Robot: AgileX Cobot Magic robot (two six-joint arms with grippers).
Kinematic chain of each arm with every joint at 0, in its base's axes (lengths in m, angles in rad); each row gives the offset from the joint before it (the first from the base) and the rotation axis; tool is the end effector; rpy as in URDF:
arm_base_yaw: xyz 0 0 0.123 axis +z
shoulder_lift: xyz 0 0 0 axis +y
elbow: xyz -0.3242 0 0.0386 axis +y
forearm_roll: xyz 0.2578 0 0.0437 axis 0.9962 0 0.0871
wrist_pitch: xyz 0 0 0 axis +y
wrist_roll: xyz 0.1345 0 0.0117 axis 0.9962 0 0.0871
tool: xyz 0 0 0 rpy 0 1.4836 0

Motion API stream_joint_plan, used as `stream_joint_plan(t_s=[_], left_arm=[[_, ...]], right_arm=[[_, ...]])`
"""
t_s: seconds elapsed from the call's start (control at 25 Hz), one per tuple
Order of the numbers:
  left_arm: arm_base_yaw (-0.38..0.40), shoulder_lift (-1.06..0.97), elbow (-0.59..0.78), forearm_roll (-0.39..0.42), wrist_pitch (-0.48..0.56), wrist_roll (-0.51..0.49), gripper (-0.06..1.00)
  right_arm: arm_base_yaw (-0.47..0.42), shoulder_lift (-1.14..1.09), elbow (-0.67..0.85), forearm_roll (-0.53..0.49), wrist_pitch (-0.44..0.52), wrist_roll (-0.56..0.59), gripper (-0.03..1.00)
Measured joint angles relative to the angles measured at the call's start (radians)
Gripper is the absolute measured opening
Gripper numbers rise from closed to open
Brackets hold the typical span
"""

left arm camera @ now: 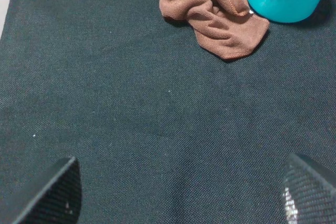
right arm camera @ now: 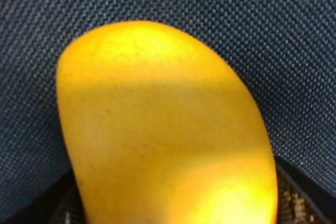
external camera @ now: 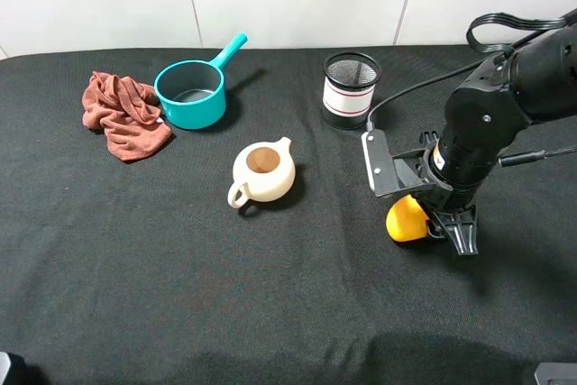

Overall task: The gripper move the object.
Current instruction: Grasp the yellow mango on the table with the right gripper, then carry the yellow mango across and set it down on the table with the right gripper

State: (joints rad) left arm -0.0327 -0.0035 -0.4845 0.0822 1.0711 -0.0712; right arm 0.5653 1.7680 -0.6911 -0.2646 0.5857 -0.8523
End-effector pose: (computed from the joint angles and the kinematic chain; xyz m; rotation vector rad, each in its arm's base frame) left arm 0.0017 0.0097 0.2560 -0.0435 2.0636 0.0347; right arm 0.2330 0.1247 0.0935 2.2714 -2.1219 0.2231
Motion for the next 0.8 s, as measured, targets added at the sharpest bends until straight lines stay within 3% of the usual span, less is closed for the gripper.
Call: stream_joint_plan(t_s=[0.56, 0.8], left_arm=[[0.0, 0.0, 0.0, 0.0, 0.0, 0.0, 0.76], [0.0, 0.0, 0.0, 0.0, 0.0, 0.0, 0.76]], right_arm=[[0.0, -0.038, -0.002, 0.024, 0.024, 0.007, 0.47], [0.0, -0.064, -0.045, 0.053, 0.055, 0.149, 0.47]])
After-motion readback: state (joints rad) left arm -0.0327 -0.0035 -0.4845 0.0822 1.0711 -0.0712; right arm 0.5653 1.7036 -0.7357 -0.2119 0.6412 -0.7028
